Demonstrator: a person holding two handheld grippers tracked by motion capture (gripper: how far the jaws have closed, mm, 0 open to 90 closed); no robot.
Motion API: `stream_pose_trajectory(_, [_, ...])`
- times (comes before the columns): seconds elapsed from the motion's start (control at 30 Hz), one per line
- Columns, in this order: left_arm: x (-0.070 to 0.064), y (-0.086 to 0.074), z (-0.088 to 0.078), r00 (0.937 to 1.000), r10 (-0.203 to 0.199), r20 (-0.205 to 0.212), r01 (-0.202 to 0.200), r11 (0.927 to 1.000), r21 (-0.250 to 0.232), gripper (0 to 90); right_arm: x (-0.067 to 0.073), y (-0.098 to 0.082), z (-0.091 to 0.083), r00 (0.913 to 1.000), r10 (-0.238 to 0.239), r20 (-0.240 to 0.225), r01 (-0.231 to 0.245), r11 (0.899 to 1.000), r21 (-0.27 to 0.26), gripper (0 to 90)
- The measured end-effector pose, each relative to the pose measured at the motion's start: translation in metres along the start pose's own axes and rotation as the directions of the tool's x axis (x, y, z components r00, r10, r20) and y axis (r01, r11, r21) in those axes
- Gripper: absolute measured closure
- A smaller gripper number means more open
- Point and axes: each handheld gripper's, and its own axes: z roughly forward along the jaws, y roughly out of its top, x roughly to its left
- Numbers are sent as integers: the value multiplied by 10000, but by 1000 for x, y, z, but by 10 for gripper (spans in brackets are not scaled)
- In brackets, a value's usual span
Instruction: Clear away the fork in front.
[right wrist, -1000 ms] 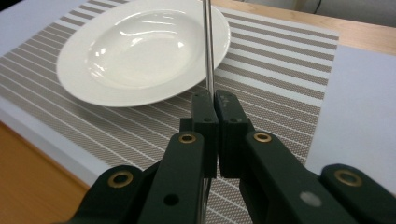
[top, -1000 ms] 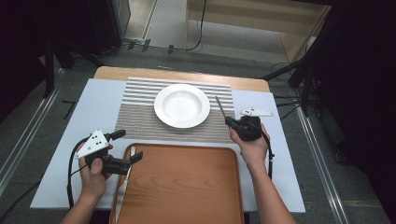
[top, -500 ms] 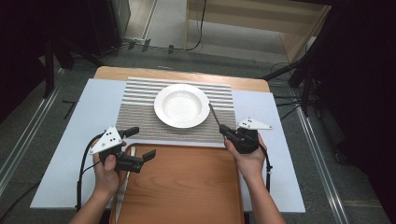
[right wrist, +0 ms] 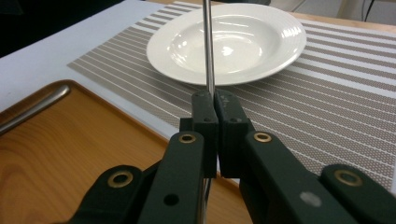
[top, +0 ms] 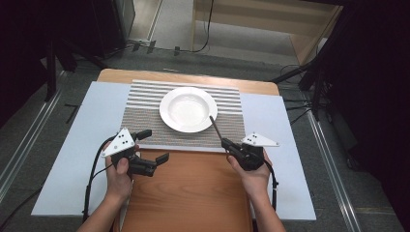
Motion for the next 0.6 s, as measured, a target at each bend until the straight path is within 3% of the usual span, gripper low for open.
stream_pose_trajectory(0.37, [-3,-2,4,9989,-235,413,231,9997,89,0,22,-2,-6,9980,-184,-611,158,9990,-429,865])
stream_pose_trajectory(0.47, [-2,-2,5,9967,-508,630,503,9987,91,0,29,-3,-5,9960,-293,-848,255,9987,-450,865])
stream_pose_trajectory(0.6, [-4,-3,6,9939,-561,954,556,9984,71,0,38,-5,-2,9926,-494,-1110,445,9979,-463,865])
